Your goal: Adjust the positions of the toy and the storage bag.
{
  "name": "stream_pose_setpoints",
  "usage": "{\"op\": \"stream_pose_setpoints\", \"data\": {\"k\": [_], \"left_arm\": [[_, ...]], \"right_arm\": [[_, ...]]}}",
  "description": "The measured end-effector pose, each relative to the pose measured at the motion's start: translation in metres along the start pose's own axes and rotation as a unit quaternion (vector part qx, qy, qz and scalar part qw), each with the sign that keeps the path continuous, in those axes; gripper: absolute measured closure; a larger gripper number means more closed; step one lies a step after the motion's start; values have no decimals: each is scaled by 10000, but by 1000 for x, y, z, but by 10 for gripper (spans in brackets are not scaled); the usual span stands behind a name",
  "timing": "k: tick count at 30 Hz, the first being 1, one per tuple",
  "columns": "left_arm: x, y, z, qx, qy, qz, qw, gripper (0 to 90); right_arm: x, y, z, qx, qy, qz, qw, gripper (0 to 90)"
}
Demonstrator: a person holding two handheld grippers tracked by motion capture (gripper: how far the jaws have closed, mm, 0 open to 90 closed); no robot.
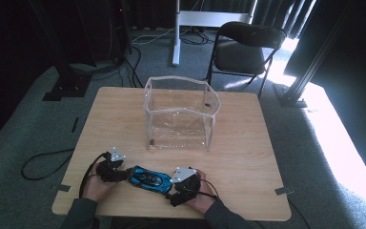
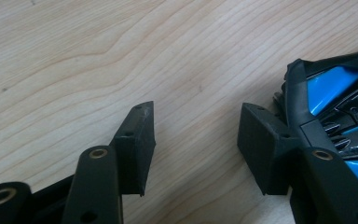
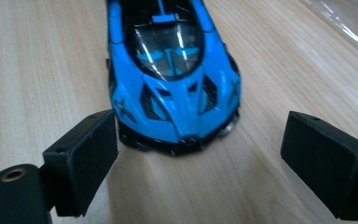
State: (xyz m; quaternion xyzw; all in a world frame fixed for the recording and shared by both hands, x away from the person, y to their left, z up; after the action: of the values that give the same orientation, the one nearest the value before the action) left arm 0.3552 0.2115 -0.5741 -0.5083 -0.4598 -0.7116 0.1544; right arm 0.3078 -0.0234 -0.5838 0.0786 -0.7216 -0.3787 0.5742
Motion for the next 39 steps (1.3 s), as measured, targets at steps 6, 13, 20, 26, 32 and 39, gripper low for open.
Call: {"op": "stream_pose_setpoints", "data": {"k": [6, 13, 20, 26, 32, 39], "left_arm": [[-2, 5, -10, -155, -95, -38, 9998, 468], [-4, 9, -20, -323, -145, -59, 9994, 504], [-9, 19, -44, -645, -467, -104, 9968, 518], [-14, 31, -75, -1018, -567, -203, 9930, 545], [-16, 32, -76, -1027, -693, -222, 9921, 527], [-13, 35, -47, -540, -607, -416, 9958, 491]], "right_arm": [[-4, -1, 0, 68, -113, 73, 9999, 113], [3, -9, -18, -59, -279, 144, 9995, 117], [16, -23, -57, -621, -816, 215, 9945, 271], [23, -31, -82, -1328, -950, 74, 9866, 411], [22, -34, -87, -1433, -910, 83, 9854, 422], [22, -32, -78, -1192, -974, 127, 9880, 417]]}}
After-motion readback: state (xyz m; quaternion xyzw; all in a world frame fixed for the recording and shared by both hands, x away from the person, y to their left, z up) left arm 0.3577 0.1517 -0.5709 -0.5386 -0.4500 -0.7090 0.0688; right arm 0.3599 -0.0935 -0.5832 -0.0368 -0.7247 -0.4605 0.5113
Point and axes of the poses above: each handheld gripper's, and its own axes: x roughly backward along the jaws, y roughly out of its top, z roughly to its left, the point moved 6 cm from there along -x, roughly forward along the jaws, and after that the axes turned 7 degrees about z, right-handed, at the moved point
